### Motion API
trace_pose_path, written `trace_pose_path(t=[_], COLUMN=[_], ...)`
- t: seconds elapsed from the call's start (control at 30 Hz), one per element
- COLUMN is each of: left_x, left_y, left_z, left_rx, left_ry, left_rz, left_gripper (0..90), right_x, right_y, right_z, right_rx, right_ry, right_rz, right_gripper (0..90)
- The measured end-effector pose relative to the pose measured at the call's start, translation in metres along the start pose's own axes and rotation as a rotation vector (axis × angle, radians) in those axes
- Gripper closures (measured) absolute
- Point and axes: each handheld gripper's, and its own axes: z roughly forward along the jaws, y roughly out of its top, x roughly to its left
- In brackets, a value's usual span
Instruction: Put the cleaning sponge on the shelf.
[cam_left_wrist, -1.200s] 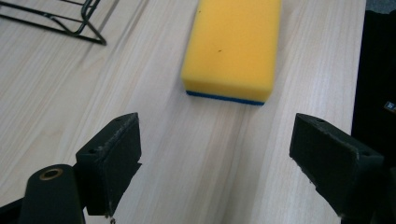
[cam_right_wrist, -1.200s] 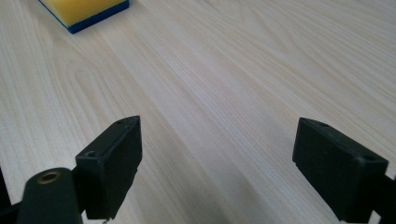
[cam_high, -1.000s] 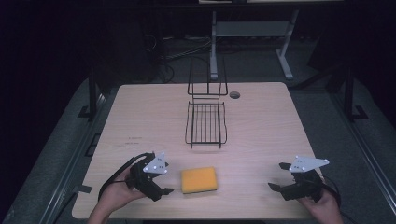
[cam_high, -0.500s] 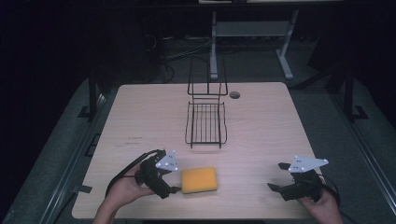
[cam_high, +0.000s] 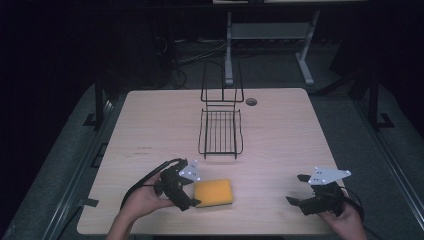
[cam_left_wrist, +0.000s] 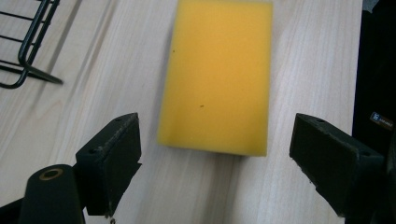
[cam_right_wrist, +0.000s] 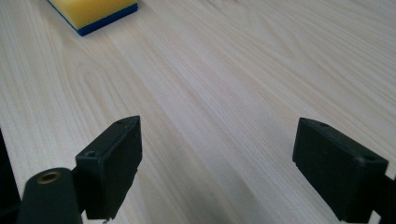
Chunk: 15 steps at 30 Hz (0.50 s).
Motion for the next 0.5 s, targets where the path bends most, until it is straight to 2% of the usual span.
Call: trace_pose_path(t=[0.5], left_x=[0.002], left_y=[0.013], left_z=[0.013], left_rx=[0.03], left_ry=[-0.01], left_rz=[0.001], left_gripper=[16.0], right_x=[0.0], right_y=[0.001], right_z=[0.0], right_rx=[-0.003], right_ry=[0.006], right_rz=[-0.004], right_gripper=[15.5])
